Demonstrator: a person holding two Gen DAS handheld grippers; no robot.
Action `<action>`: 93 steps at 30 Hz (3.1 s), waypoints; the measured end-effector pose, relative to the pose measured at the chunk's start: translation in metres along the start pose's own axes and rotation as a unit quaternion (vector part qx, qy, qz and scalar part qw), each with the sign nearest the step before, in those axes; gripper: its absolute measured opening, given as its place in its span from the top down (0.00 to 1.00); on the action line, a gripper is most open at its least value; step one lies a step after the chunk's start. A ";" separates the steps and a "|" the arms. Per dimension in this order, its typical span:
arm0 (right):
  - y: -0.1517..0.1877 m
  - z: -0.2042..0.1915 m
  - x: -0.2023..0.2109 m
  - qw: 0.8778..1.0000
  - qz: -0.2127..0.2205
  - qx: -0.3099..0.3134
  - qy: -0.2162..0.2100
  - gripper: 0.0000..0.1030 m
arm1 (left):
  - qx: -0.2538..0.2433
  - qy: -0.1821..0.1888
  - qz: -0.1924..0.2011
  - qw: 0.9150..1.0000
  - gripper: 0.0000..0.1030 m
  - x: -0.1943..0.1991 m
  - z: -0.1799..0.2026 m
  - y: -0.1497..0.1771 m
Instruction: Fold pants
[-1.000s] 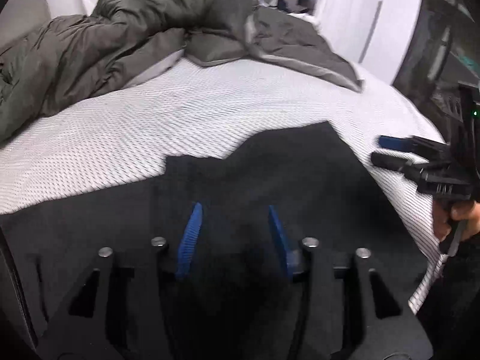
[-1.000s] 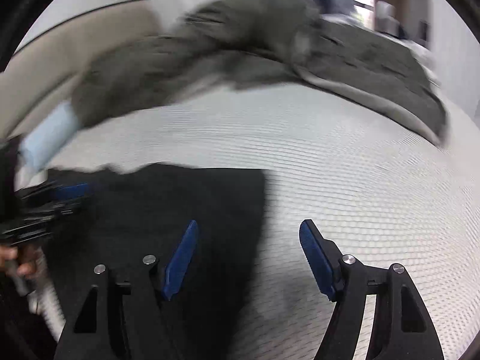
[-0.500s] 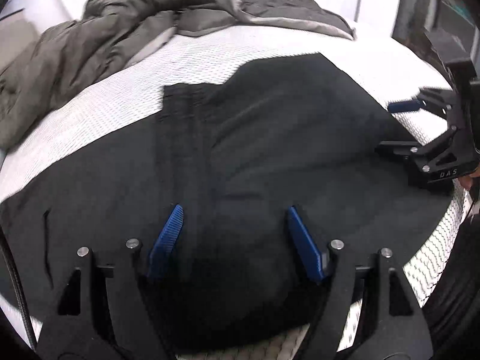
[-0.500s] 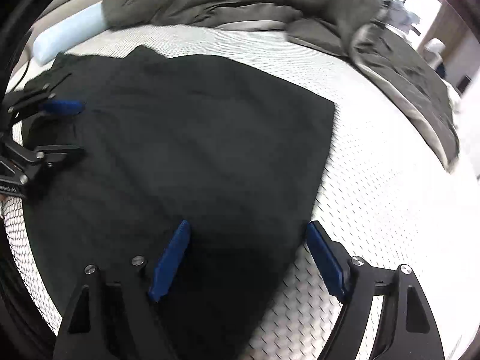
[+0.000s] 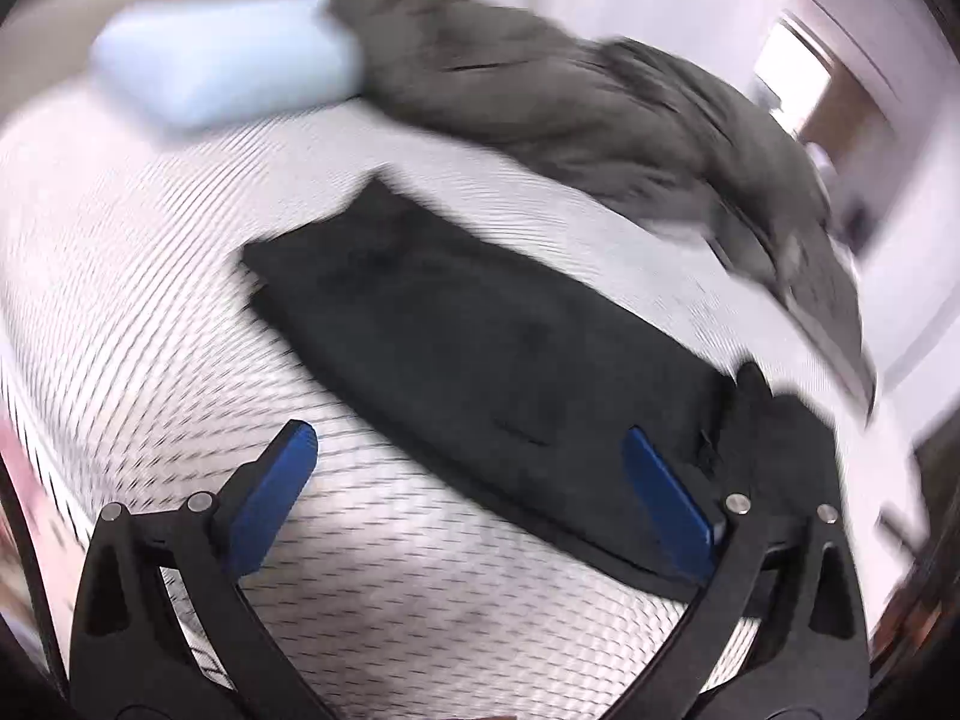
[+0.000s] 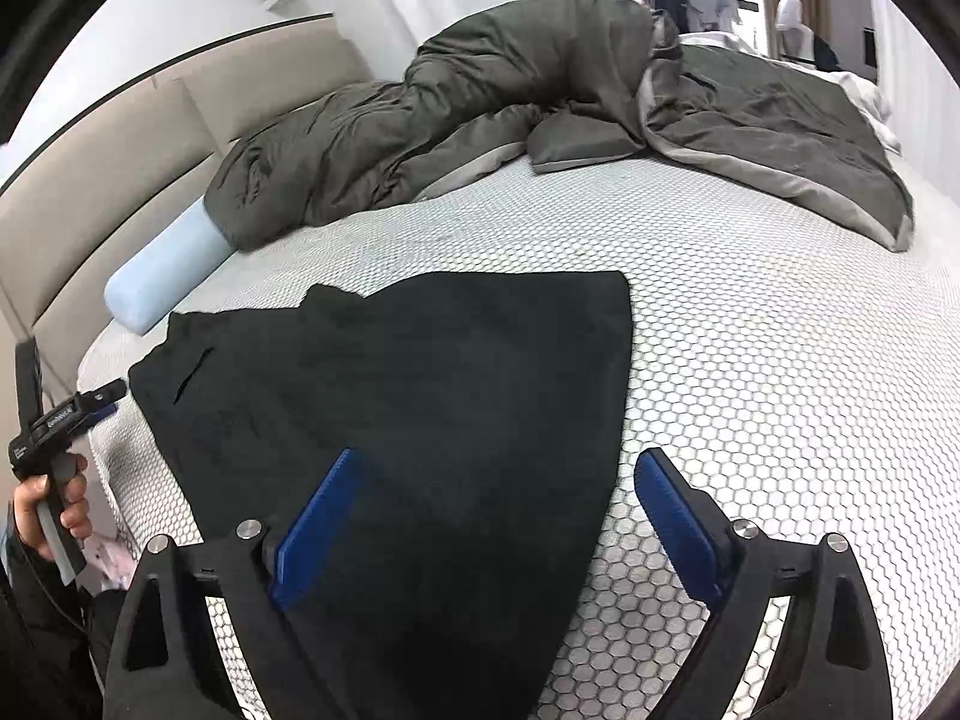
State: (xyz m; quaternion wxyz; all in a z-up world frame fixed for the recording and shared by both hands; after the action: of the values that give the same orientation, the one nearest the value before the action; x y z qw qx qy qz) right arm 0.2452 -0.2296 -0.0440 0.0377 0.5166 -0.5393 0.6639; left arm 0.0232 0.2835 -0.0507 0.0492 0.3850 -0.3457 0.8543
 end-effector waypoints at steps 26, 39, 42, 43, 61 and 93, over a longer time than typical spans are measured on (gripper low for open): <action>0.011 0.010 0.001 1.000 -0.005 0.003 0.007 0.07 | -0.129 0.141 0.105 0.976 0.84 0.080 0.182 -0.049; 0.018 0.058 0.012 0.997 -0.006 -0.056 0.047 0.07 | -0.305 0.254 -0.128 0.909 0.28 0.020 0.329 0.175; 0.016 0.054 0.015 0.998 0.001 -0.061 0.027 0.07 | -0.326 0.181 -0.041 0.927 0.16 0.011 0.299 0.145; 0.015 0.047 0.015 0.998 0.001 -0.059 0.012 0.07 | -0.341 0.152 -0.014 0.927 0.16 0.005 0.293 0.139; 0.022 -0.056 -0.017 0.981 -0.043 -0.043 -0.183 0.31 | -0.374 0.088 0.001 0.923 0.16 -0.040 0.245 0.135; 0.038 -0.030 -0.024 0.985 -0.074 -0.104 -0.119 0.76 | -0.275 0.062 -0.014 0.959 0.16 -0.053 0.189 0.085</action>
State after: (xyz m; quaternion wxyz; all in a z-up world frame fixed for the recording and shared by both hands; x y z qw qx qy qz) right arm 0.2138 -0.2104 -0.0834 0.0761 0.6236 -0.5667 0.5331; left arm 0.1487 0.1101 -0.0463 0.1863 0.3074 -0.5583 0.7477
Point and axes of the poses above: each gripper's, at about its wrist camera, not at the fingertips, and x roughly against the way its jaws point, z to its right, y to its underside, the point moved 10 cm from there along -x, roughly the way its jaws point, and after that the axes turned 7 degrees about x, right-handed, at the moved point
